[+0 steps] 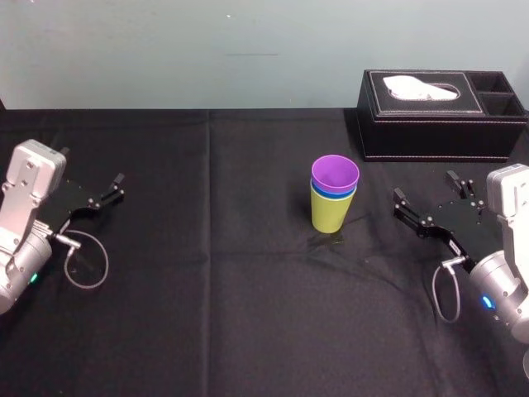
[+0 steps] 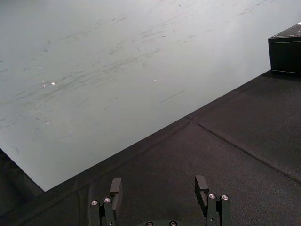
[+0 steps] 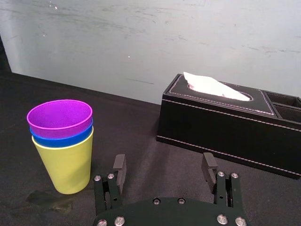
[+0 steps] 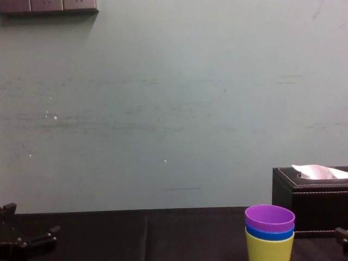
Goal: Stack the three plastic cups sequentially using one hand.
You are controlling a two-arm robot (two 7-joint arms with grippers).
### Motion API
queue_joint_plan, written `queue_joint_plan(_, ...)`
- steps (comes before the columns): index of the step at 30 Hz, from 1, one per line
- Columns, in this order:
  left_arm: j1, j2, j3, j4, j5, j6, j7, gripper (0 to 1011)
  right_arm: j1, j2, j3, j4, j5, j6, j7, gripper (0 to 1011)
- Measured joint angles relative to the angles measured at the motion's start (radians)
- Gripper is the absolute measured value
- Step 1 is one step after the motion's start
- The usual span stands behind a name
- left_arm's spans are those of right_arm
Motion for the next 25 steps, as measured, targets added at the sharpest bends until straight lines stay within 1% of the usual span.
queue_joint_plan(25, 0.0, 0.0, 0.0, 0.0, 0.0, 0.0, 0.0, 1011, 0.0, 0.0, 0.0, 0.0, 0.0, 0.0, 0.0, 1002)
